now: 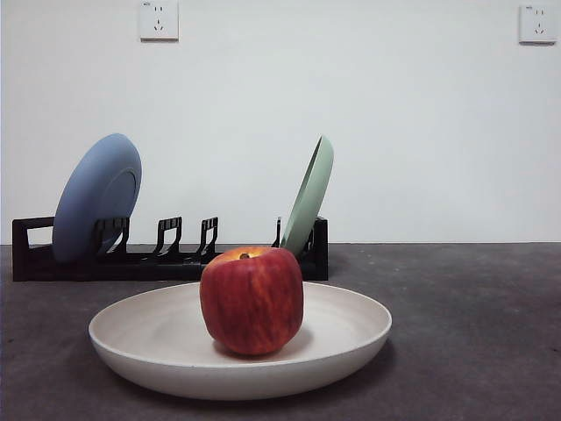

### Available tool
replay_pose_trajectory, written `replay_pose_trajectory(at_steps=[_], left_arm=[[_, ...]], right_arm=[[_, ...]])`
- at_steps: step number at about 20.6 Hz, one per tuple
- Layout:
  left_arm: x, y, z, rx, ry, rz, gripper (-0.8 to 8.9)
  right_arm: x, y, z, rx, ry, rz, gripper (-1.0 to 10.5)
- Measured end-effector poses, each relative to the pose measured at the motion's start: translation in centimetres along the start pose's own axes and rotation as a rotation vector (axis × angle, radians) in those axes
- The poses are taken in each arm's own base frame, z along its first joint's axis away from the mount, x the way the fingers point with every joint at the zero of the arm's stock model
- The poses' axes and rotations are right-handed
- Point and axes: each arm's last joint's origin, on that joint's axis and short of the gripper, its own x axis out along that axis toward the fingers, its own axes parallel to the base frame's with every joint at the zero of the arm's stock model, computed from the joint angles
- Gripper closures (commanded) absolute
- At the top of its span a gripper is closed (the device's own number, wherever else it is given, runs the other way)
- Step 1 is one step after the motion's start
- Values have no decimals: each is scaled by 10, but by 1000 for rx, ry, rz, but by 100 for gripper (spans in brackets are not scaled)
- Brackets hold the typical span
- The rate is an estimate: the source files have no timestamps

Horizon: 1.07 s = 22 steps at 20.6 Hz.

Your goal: Take the yellow plate from the plate rack,put the plate on the table,take the apple from the table,put the apple in the plate

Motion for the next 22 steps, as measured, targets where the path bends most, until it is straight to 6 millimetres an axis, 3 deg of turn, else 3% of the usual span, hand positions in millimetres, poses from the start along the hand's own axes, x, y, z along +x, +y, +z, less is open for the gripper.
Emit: replay_pose_trajectory(at_steps=[5,11,16,19,22], left_arm=[[2,0,1,1,6,0,816],[16,-3,8,8,55,6,816],[31,0,16,-16,105,43,816],[33,19,15,-40,84,162,816],[45,45,1,-71,-86,341,816]], right_arm=[[-42,-9,-13,6,-30,-99,946],[-73,-16,-15,1,-64,-293,946],[-75,-19,-12,4,-109,-398,946],[-74,-18,-11,2,-104,-400,946],[-74,-18,-11,2,-104,-401,946]])
